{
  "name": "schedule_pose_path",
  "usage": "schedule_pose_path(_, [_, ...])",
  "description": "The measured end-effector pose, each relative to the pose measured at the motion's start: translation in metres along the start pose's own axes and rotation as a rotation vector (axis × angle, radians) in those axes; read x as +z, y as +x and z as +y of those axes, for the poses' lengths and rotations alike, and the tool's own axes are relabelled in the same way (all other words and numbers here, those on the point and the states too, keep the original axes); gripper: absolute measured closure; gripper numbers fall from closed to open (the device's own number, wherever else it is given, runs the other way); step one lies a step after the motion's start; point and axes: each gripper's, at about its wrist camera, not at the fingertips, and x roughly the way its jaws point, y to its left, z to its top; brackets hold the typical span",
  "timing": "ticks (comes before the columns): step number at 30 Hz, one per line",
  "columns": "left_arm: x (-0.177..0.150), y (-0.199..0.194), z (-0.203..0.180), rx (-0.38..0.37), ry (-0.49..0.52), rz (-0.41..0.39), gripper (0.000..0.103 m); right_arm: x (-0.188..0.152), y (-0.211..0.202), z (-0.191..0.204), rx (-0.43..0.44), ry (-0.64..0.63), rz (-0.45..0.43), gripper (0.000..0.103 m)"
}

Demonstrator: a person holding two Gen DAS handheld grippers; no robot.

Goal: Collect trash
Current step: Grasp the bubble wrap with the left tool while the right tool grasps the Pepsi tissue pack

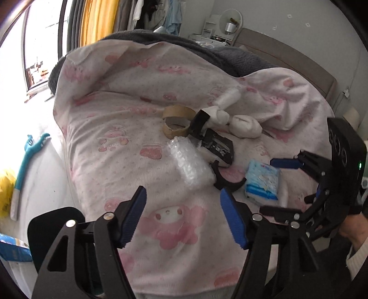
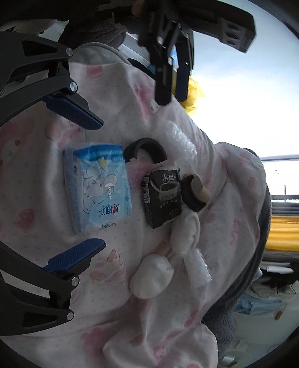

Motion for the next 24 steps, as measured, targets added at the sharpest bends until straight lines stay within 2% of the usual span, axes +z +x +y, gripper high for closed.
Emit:
schedule_pose_path(3, [0.006,0.009,0.002,-0.005,-0.013,0.003,0.039,0.001,0.007,-0.003,0.018,-0.007,0.009,0.010])
schedule_pose_path(5, [0.009,0.013,0.002,-0.015,-0.020,0.006,0.040,0.002,0.012,-0.005,0.027,-0.015,0.015,0.016])
schedule_pose_path(6, [0.011,0.014,0.002,-0.021,-0.024,0.009,0.040,0.003,0.014,-0.006,0.029,-0.016,0.017,0.023])
schedule_pose_path(10, [0.016,0.025,0.002,-0.044,-0.048,0.028,0.041,0.003,0.018,-0.008,0.049,-0.018,0.023,0.028])
schedule_pose_path(19, [0.024,0.042,0.006,-0.067,-0.103,0.059,0.049,0.004,-0.005,-0.016,0.046,0.021,-0.030,0.029])
schedule_pose_path(24, [0.025,0.047,0.009,-0.097,-0.129,0.081,0.061,0.008,-0.024,-0.021,0.049,0.101,-0.093,0.029])
